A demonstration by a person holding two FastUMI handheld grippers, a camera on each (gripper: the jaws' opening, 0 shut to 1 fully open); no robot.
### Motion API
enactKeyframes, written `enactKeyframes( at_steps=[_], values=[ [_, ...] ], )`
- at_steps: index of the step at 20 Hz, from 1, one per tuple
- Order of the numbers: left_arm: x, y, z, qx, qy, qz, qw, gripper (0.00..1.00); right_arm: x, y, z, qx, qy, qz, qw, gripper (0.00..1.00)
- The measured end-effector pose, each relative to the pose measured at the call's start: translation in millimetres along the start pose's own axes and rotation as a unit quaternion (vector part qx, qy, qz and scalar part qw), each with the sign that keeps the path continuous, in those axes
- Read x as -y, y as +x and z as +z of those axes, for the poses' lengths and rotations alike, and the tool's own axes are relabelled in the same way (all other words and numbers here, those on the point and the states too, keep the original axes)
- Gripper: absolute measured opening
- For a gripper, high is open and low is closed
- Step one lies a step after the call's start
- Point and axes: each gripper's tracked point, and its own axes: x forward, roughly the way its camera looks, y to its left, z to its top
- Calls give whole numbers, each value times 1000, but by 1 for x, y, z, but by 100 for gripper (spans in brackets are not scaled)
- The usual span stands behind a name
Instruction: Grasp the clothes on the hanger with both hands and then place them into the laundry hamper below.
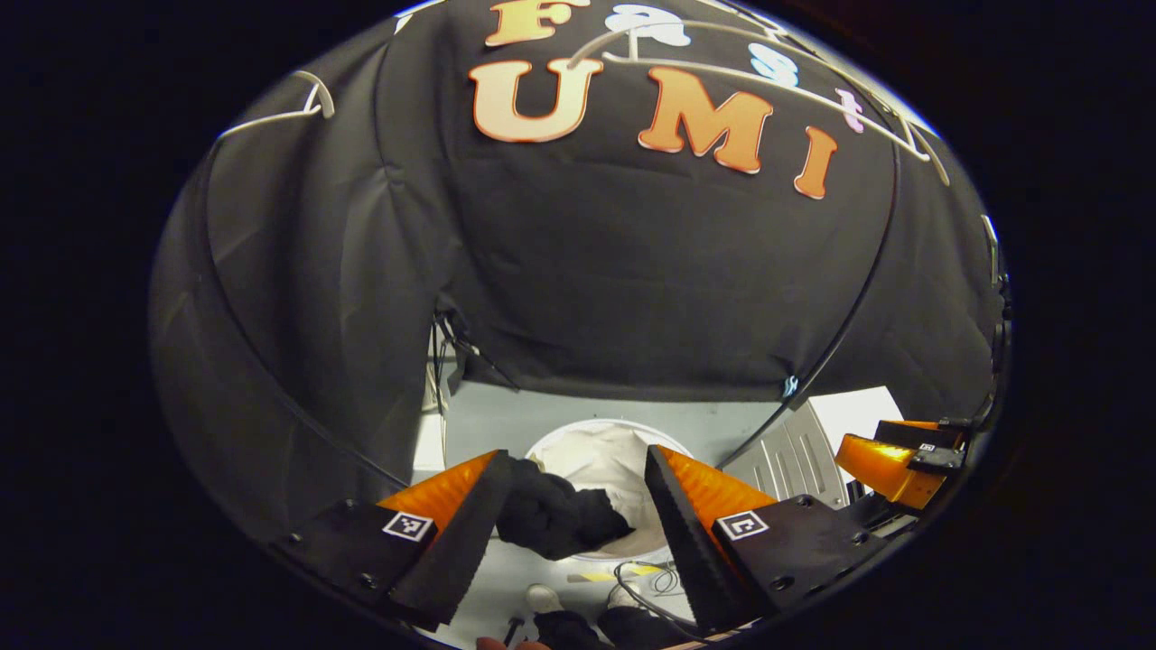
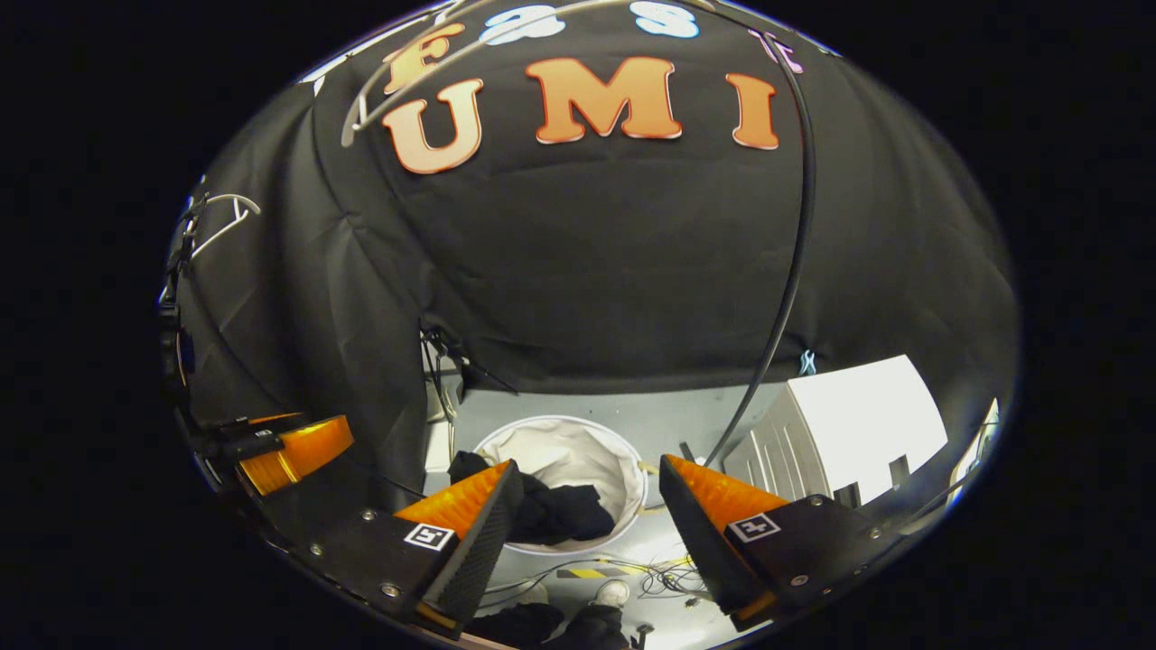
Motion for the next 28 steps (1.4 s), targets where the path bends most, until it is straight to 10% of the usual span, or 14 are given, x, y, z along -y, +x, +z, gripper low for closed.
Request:
enactKeyframes(
  at_steps=[15,28],
  values=[
    [26,-127,167,243,18,-5,970,94,-30,-137,139,198,-44,14,979,94],
    [10,-180,225,349,17,29,937,94,-22,-179,182,290,-67,13,955,94]
  ],
)
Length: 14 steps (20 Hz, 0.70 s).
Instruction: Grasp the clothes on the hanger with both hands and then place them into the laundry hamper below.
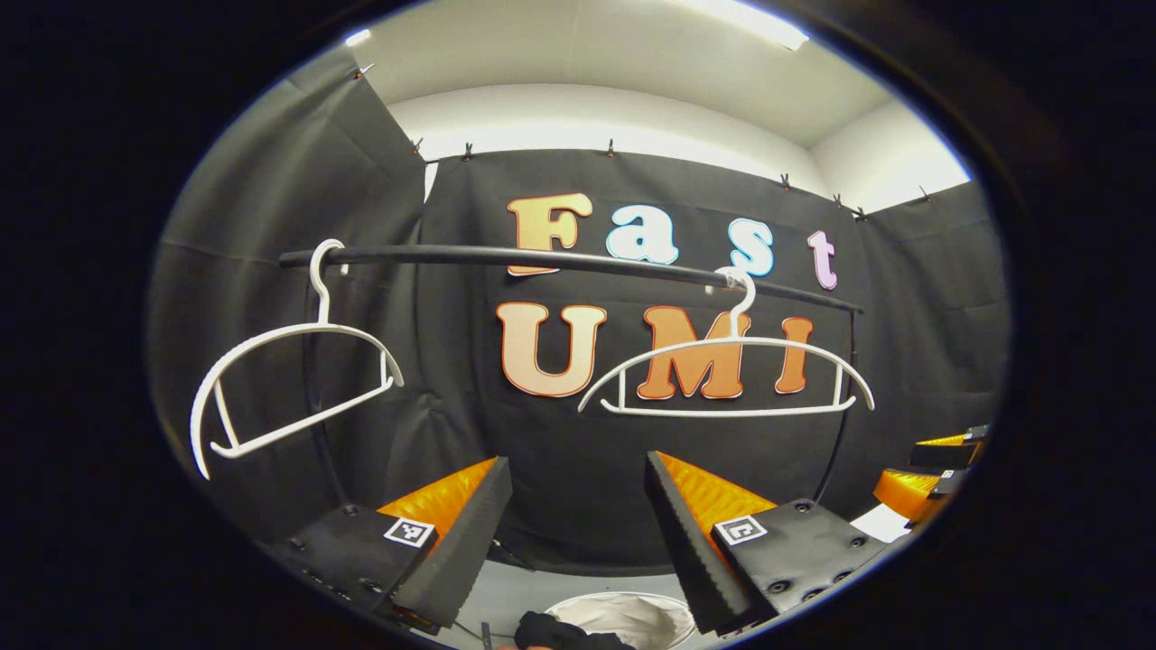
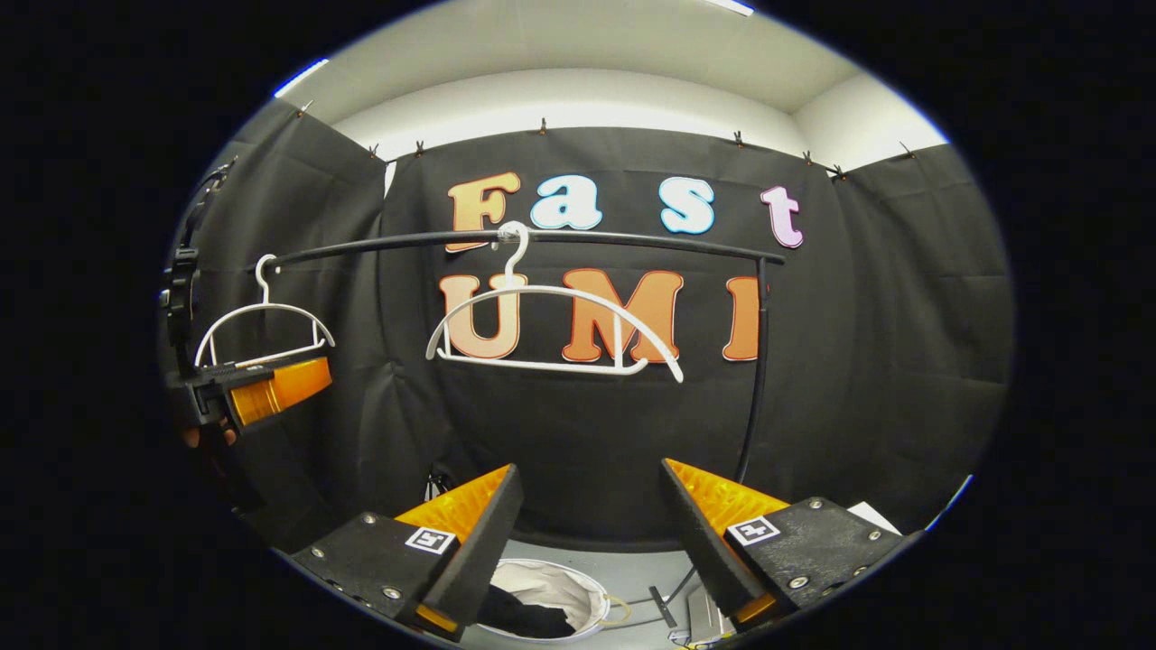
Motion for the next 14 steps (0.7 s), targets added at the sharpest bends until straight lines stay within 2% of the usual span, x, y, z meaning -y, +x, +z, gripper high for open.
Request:
enactKeyframes(
  at_steps=[3,4,8,13,14],
  values=[
    [-4,1,8,13,8,10,1000,94,1,4,4,4,2,5,1000,94],
    [-5,1,9,11,12,14,1000,94,1,5,5,4,3,7,1000,100],
    [-3,-2,10,16,-3,25,1000,97,-2,7,5,4,0,23,1000,100],
    [-3,-4,4,16,-10,44,999,94,0,13,-1,-1,-3,35,999,100],
    [-4,-5,3,15,-9,48,999,94,-1,14,-3,-3,-1,40,999,94]
  ],
)
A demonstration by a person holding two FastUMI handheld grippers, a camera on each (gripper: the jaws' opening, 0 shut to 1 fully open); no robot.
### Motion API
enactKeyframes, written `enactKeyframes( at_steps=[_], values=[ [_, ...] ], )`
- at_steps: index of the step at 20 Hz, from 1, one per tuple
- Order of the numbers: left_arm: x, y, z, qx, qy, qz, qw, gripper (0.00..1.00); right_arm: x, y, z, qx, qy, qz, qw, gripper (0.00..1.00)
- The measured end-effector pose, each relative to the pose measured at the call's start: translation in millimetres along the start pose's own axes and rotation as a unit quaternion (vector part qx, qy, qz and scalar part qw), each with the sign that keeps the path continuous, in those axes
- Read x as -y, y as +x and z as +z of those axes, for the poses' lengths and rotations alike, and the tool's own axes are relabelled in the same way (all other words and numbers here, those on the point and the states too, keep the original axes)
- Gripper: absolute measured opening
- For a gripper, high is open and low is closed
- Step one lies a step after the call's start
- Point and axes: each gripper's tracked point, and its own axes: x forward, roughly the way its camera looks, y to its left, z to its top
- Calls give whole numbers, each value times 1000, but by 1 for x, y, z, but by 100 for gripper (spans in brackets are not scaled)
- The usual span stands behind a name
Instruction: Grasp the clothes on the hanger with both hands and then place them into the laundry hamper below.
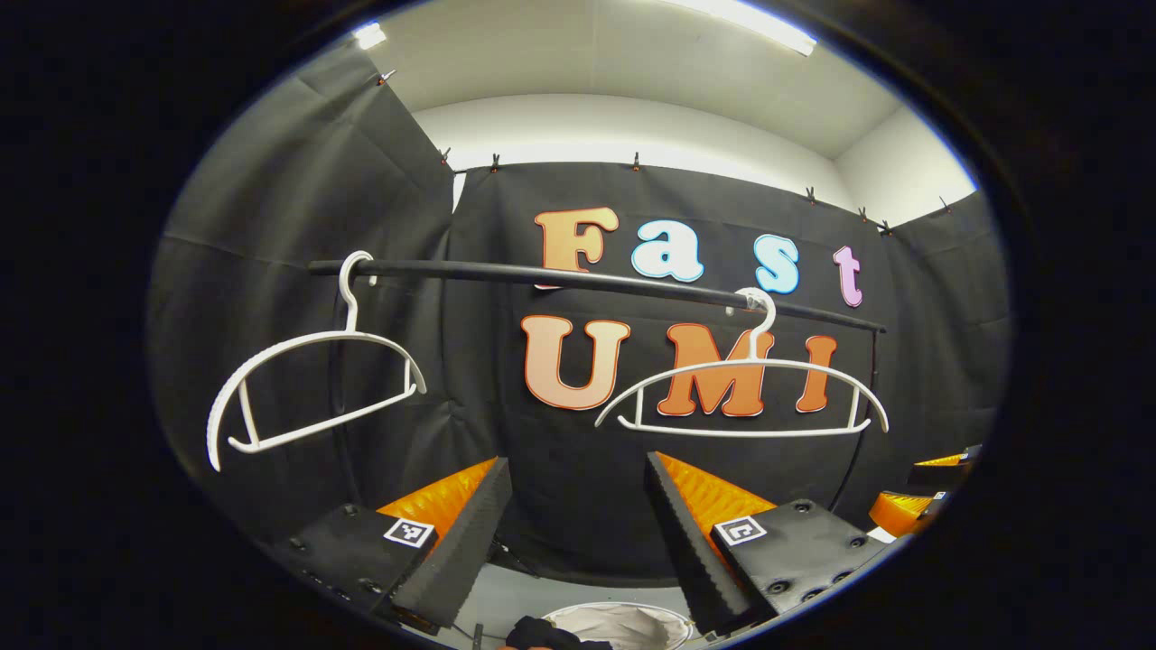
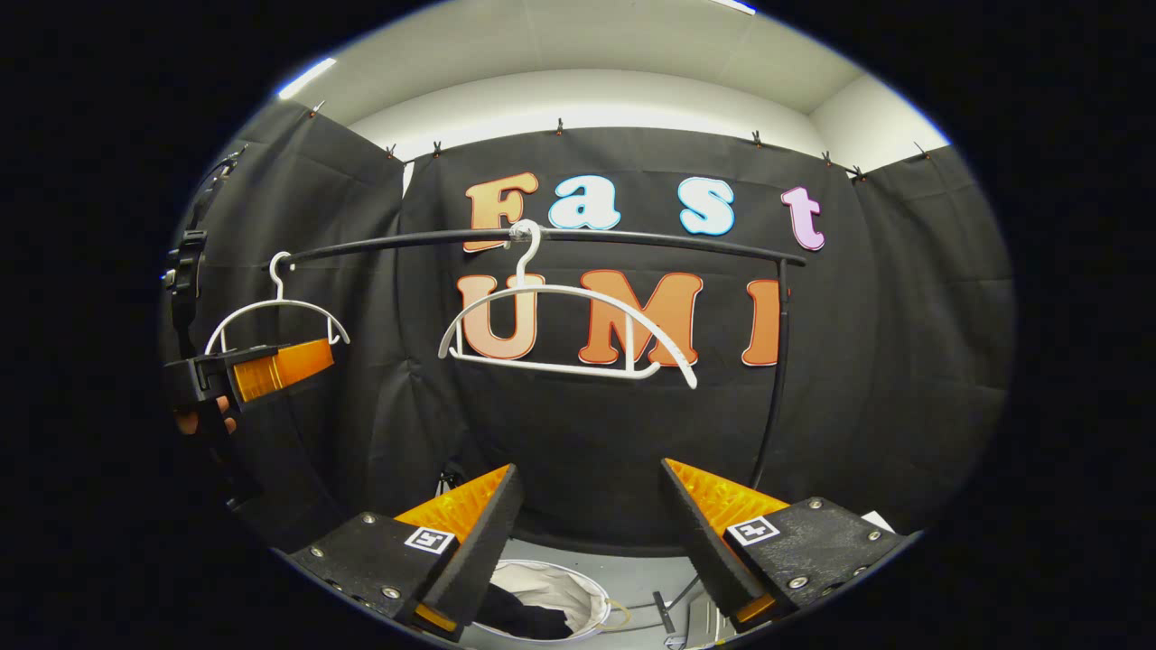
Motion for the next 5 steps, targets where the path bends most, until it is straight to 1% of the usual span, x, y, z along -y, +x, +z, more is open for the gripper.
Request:
enactKeyframes(
  at_steps=[1,2,5],
  values=[
    [0,-1,-1,-1,0,3,1000,94,1,1,-1,-2,1,3,1000,94],
    [1,-1,-2,-1,0,6,1000,94,3,3,-1,-2,-1,6,1000,100],
    [-3,-1,-4,-1,-1,14,1000,94,4,7,0,-1,-9,10,1000,100]
  ],
)
